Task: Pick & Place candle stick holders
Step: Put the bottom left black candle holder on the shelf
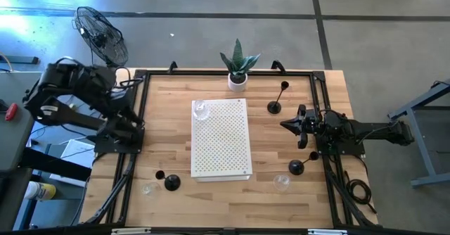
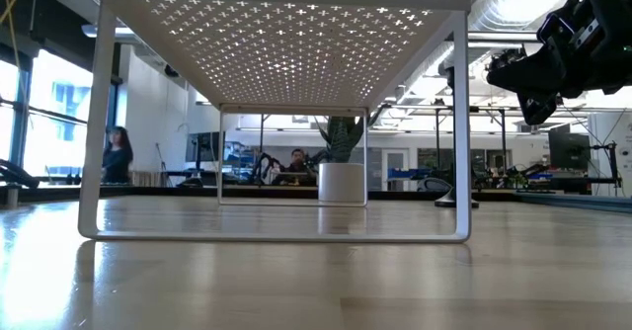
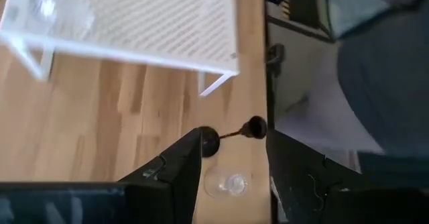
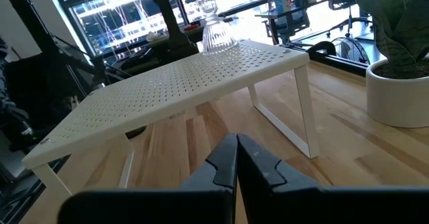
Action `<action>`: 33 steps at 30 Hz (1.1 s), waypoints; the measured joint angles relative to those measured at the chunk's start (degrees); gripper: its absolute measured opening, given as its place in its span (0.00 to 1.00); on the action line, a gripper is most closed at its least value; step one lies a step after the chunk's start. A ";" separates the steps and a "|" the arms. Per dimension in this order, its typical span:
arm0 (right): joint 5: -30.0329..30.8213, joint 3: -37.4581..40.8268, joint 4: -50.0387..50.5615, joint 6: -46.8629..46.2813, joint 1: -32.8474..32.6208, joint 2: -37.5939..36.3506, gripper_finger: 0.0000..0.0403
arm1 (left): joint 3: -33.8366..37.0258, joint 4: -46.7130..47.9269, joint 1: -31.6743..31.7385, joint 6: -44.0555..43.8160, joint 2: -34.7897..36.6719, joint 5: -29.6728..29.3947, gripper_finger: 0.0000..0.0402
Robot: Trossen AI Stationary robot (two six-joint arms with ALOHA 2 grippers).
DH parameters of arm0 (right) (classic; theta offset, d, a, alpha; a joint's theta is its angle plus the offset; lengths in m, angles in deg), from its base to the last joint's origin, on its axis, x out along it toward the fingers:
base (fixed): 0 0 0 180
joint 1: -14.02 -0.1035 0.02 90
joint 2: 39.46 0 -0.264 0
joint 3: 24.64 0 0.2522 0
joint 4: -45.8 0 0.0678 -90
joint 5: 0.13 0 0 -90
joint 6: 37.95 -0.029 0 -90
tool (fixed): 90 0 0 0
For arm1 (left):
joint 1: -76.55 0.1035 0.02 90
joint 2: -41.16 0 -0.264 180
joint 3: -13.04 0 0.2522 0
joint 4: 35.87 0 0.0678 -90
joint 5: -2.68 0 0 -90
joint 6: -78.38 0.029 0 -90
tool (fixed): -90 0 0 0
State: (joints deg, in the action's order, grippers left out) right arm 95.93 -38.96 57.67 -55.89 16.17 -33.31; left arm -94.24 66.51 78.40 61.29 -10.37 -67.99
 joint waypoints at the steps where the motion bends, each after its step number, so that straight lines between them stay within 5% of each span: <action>1: 0.02 0.00 0.00 0.00 0.00 -0.01 0.00 | 2.42 -0.75 0.00 -2.18 1.35 -0.50 0.41; 18: -0.44 0.00 0.02 -0.59 0.00 0.00 0.00 | 42.09 -28.12 -0.02 -15.34 21.86 13.30 0.41; 33: -0.42 0.00 0.02 -1.14 0.00 0.00 0.00 | 48.64 -36.66 -0.02 -13.57 25.71 11.60 0.41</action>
State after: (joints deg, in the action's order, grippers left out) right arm 95.52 -38.96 57.69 -57.02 16.17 -33.31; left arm -45.60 29.84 78.38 47.72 15.34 -56.40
